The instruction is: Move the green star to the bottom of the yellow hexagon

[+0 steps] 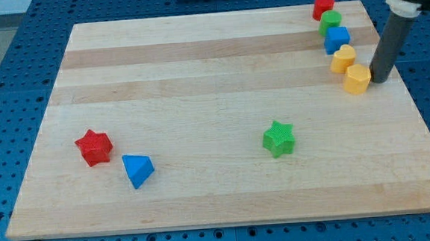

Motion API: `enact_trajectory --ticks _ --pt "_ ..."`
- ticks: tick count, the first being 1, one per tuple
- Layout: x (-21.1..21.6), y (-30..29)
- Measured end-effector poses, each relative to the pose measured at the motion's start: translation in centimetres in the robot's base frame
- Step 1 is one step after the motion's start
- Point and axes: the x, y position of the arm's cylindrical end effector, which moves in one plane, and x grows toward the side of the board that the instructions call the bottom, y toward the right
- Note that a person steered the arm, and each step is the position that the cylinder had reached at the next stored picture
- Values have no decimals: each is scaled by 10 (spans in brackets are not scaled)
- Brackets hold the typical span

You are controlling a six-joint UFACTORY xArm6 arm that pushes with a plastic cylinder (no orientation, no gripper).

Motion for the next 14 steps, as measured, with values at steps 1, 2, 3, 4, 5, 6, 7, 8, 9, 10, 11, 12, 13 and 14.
enact_trajectory --ticks 1,2,3,4,5,6,7,8,9,10,11,12,13,14 --pt "16 14" --pt "77 -9" --pt "58 -99" --pt "35 -204" --pt "104 -236" --pt "125 -162" --pt "110 -86" --pt "103 -66" --pt "158 -77" --pt "152 -136" --pt "116 -154" --pt "94 -142" --pt "84 -96" --pt "84 -89"
